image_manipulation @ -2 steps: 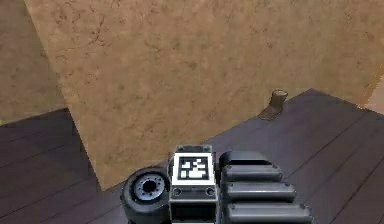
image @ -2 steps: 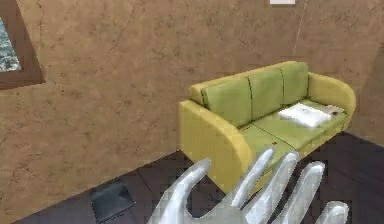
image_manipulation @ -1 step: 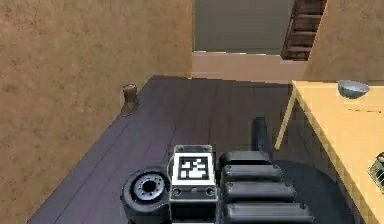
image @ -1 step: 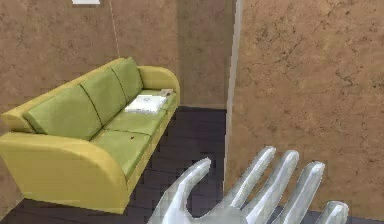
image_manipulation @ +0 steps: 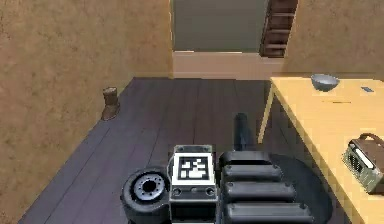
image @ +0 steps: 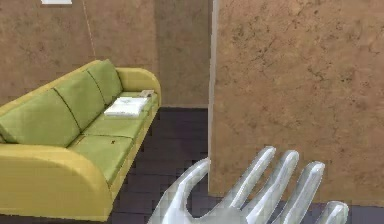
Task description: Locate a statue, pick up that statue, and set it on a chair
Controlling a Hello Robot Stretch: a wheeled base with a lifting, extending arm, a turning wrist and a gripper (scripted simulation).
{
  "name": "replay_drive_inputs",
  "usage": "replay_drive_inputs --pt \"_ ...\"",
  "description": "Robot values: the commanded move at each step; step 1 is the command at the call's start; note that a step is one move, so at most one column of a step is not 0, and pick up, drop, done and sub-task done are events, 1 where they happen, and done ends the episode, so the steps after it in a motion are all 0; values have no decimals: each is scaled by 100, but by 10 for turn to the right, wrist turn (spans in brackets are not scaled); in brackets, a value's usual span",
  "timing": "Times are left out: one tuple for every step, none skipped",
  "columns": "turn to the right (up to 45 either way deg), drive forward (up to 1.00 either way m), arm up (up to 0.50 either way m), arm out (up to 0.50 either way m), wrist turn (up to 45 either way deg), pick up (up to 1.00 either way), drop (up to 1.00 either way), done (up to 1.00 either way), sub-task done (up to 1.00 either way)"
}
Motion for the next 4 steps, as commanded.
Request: replay_drive_inputs --pt "450 0 0 0 0 0 0 0 0" --pt "450 0 0 0 0 0 0 0 0" --pt "30 0 0 0 0 0 0 0 0" --pt "0 30 0 0 0 0 0 0 0"
